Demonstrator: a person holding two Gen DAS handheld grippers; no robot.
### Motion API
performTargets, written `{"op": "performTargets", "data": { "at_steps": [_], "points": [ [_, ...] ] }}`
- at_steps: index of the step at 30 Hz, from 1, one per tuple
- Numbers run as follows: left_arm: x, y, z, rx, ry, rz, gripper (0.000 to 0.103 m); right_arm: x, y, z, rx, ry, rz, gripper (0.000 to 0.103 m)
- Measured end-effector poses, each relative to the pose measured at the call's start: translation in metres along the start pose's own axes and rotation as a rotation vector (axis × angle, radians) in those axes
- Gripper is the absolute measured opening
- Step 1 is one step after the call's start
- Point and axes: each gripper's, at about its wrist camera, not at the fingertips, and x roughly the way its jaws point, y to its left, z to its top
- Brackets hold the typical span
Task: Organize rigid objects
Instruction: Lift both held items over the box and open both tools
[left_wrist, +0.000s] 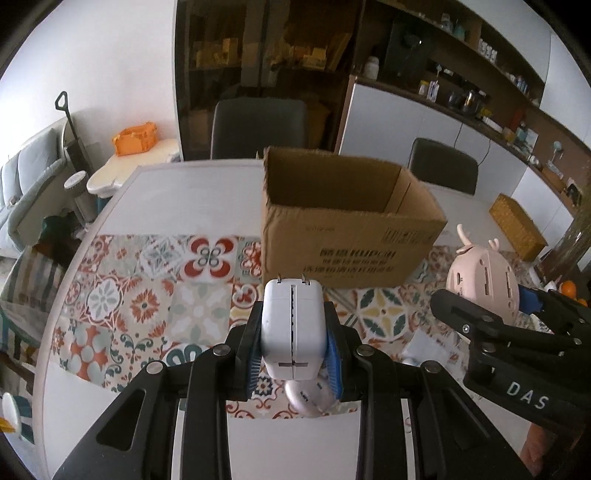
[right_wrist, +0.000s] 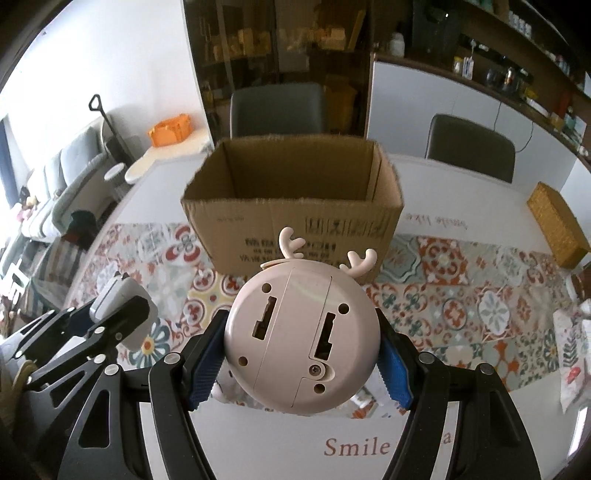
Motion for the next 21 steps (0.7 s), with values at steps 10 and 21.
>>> {"op": "performTargets", "data": {
  "at_steps": [10, 21],
  "points": [
    [-0.02, -0.014, 0.04, 0.037, -0.072, -0.02, 0.03, -0.042, -0.006, 0.025, 0.011, -0.117, 0.007, 0.073],
    [-0.031, -0.027, 0.085, 0.08, -0.157, -0.026, 0.03, -0.055, -0.017, 0.06, 0.032, -0.201, 0.018, 0.073]
  ]
}}
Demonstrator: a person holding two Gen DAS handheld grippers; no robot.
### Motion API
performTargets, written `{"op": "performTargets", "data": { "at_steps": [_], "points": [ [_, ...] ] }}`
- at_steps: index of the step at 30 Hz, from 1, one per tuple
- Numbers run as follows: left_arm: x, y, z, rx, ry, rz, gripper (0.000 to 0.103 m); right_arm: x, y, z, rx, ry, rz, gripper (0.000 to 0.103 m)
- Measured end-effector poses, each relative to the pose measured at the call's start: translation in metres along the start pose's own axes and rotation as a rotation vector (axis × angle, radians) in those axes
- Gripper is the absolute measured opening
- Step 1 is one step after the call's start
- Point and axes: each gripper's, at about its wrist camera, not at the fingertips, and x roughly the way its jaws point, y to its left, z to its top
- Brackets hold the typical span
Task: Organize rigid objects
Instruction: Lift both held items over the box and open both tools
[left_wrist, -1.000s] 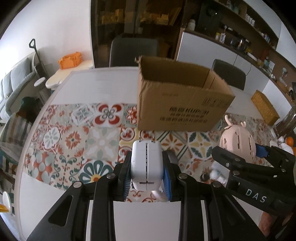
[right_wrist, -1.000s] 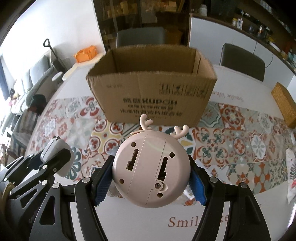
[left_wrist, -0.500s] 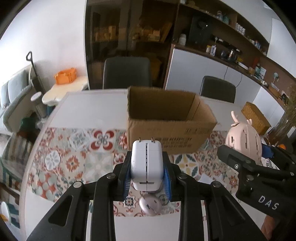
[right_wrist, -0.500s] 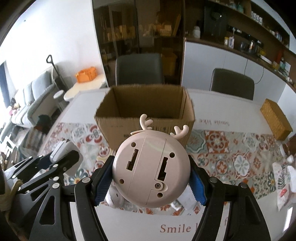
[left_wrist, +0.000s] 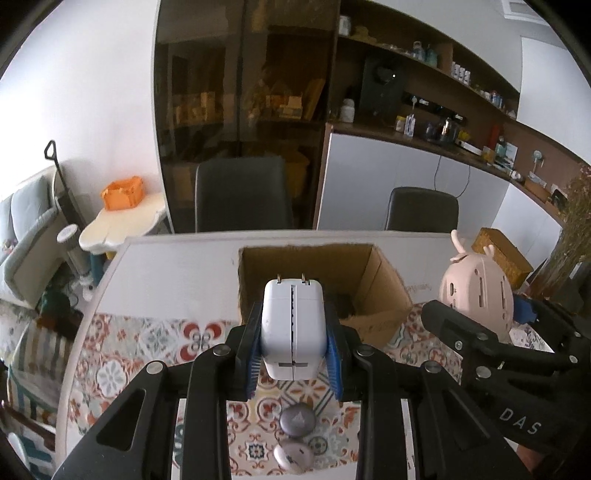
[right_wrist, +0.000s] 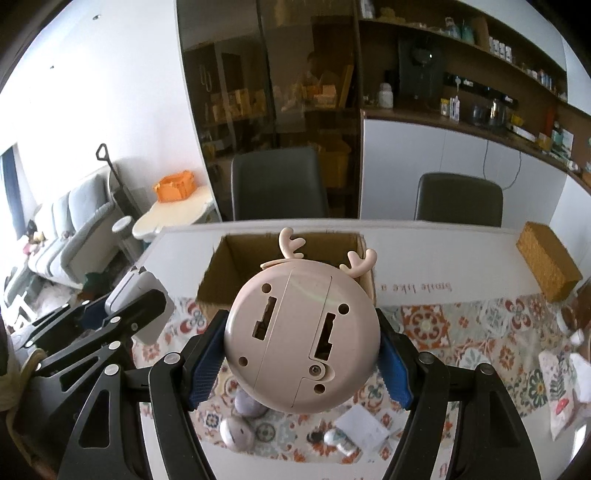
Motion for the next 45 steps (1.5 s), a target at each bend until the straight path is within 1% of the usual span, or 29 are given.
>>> {"op": "performTargets", "data": {
  "at_steps": [4, 8, 11, 18, 21, 29, 36, 40, 43, 45],
  "points": [
    [0.007, -0.002, 0.014, 0.007, -0.002, -0.014, 0.03, 0.0, 0.0, 0.016, -0.012, -0.027, -0.006, 0.073],
    [0.02, -0.002, 0.028, 0.016, 0.012, -0.012, 0.03, 0.01, -0.003, 0.034, -0.017, -0.028, -0.007, 0.073],
    [0.033, -0.001, 0.036, 0.012, 0.028, -0.018, 0.03, 0.019, -0.007, 0.043, -0.012, -0.016, -0.003, 0.073],
    [0.064, 0.0, 0.05, 0.026, 0.064, 0.014, 0.03, 0.051, -0.011, 0.064, -0.033, 0.03, -0.035, 0.073],
    [0.078, 0.003, 0.053, 0.028, 0.089, 0.019, 0.03, 0.069, -0.015, 0.07, -0.027, 0.072, -0.023, 0.073],
    [0.12, 0.002, 0.052, 0.049, 0.168, 0.046, 0.03, 0.113, -0.021, 0.071, -0.035, 0.178, -0.034, 0.073],
    [0.146, 0.005, 0.048, 0.049, 0.235, 0.043, 0.03, 0.145, -0.02, 0.07, -0.053, 0.254, -0.034, 0.073],
    [0.157, 0.005, 0.043, 0.054, 0.277, 0.046, 0.03, 0.155, -0.02, 0.068, -0.056, 0.283, -0.034, 0.073],
    [0.156, 0.004, 0.042, 0.064, 0.273, 0.069, 0.033, 0.16, -0.021, 0.065, -0.055, 0.297, -0.035, 0.073],
    [0.153, 0.005, 0.041, 0.067, 0.268, 0.094, 0.041, 0.162, -0.022, 0.064, -0.051, 0.304, -0.034, 0.073]
  ]
}}
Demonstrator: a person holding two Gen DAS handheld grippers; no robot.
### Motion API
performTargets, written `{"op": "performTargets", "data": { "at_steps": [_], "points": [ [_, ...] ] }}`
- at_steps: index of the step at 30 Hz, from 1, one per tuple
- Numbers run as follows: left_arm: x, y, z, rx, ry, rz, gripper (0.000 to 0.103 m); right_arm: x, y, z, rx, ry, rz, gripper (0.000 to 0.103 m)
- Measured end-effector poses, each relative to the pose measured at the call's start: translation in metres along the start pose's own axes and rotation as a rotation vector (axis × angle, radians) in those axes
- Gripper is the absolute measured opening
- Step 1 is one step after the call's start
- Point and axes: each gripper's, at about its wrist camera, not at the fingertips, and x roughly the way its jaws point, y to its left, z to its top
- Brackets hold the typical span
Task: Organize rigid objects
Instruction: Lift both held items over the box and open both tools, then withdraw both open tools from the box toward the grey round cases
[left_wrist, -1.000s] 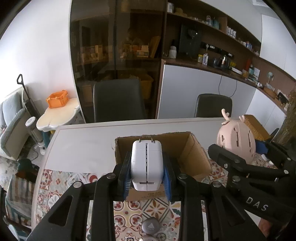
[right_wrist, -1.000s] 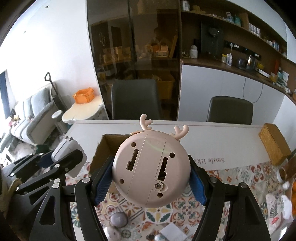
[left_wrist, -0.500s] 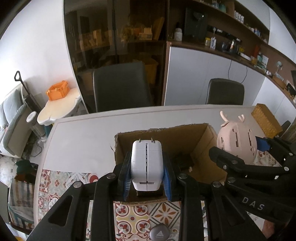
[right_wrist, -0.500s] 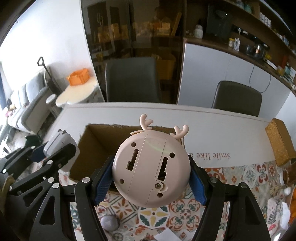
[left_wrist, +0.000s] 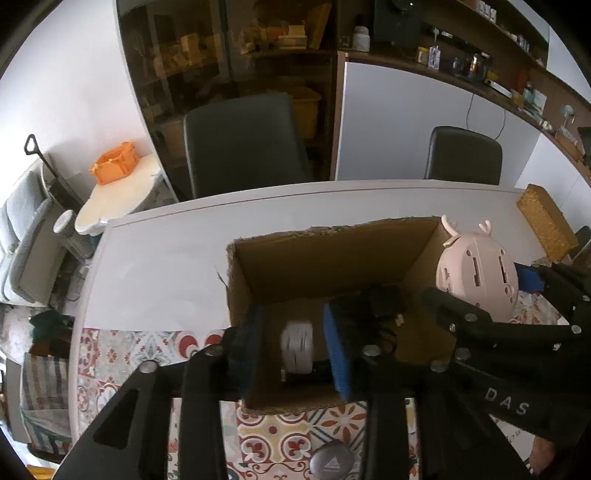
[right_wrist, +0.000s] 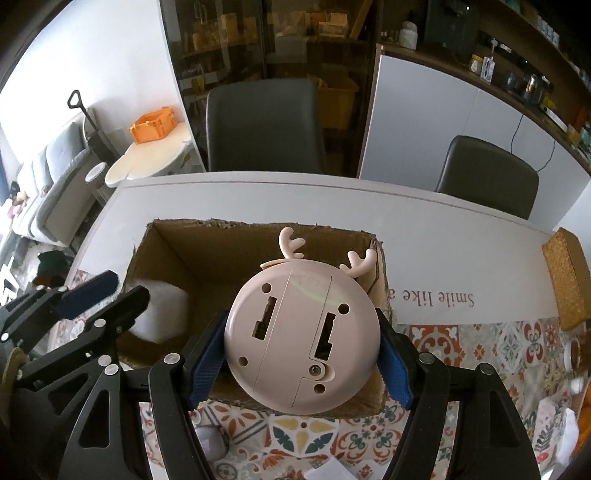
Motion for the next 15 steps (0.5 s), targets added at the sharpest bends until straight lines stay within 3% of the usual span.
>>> {"op": "performTargets", "data": {
  "at_steps": [4, 5, 8, 10, 15],
  "points": [
    [-0.009, 0.004, -0.005, -0.004, -0.027, 0.082, 0.069, 0.003, 0.002, 0.001, 0.002, 0.008, -0.001, 0.073],
    [-0.011, 0.006, -0.007, -0.008, -0.036, 0.088, 0.072, 0.003, 0.002, 0.001, 0.003, 0.012, -0.001, 0.073],
    [-0.019, 0.011, -0.015, -0.03, -0.052, 0.113, 0.078, 0.005, 0.004, 0.002, 0.011, 0.023, 0.012, 0.073],
    [-0.023, 0.014, -0.019, -0.035, -0.056, 0.122, 0.081, 0.001, 0.004, 0.0, 0.014, 0.01, 0.003, 0.083],
    [-0.035, 0.019, -0.033, -0.056, -0.066, 0.118, 0.082, -0.018, 0.001, -0.009, 0.042, -0.037, -0.029, 0.087]
  ]
}}
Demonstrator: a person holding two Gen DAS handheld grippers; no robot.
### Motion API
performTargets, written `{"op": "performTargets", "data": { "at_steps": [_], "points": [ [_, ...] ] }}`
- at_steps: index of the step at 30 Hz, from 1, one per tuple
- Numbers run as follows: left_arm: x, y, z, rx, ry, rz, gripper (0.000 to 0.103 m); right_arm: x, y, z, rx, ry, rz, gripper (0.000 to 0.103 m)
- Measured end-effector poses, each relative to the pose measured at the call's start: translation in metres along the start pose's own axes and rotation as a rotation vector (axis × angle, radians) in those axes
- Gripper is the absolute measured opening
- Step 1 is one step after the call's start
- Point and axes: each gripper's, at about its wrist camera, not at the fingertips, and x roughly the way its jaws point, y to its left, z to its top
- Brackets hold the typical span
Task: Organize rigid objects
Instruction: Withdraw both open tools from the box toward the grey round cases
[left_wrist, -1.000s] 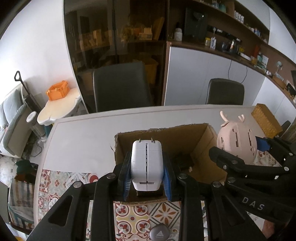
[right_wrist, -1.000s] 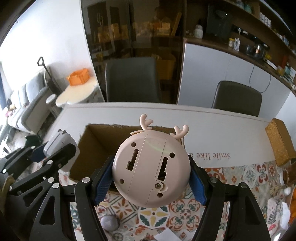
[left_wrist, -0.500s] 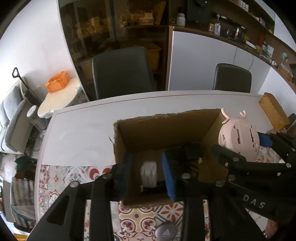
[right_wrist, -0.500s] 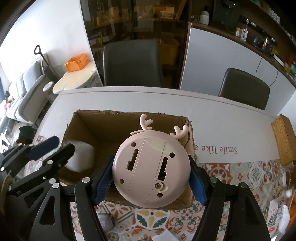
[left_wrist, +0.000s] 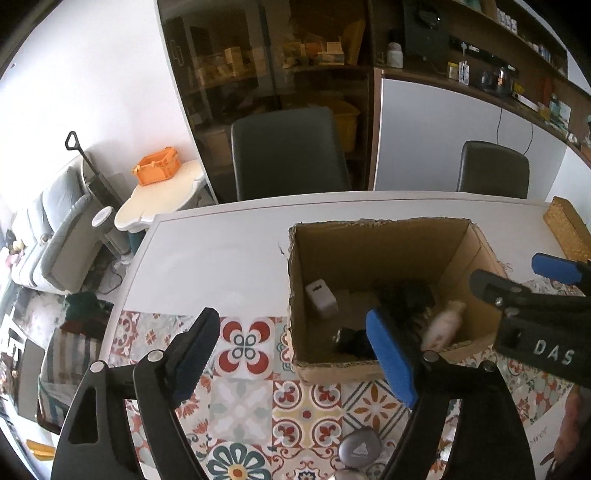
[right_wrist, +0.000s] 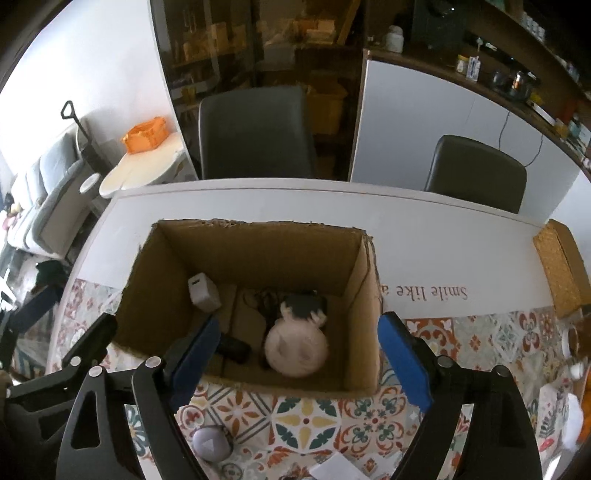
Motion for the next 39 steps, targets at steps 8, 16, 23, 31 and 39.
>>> {"op": "performTargets", "data": {
  "at_steps": [8, 16, 23, 31, 39],
  "points": [
    [-0.041, 0.003, -0.017, -0.026, -0.068, -0.019, 0.082, -0.043, -0.006, -0.023, 0.031, -0.06, -0.013, 0.087],
    [-0.077, 0.002, -0.037, -0.025, -0.113, -0.028, 0.082, -0.085, -0.007, -0.053, 0.046, -0.129, -0.014, 0.087],
    [-0.091, -0.003, -0.059, -0.022, -0.104, -0.039, 0.082, -0.104, -0.006, -0.079, 0.043, -0.159, -0.025, 0.087],
    [-0.092, -0.01, -0.088, 0.003, -0.07, -0.034, 0.082, -0.1, -0.013, -0.108, 0.063, -0.127, -0.033, 0.087],
    [-0.073, -0.016, -0.119, -0.009, 0.032, -0.061, 0.082, -0.086, -0.018, -0.139, 0.068, -0.078, -0.029, 0.087]
  ]
}}
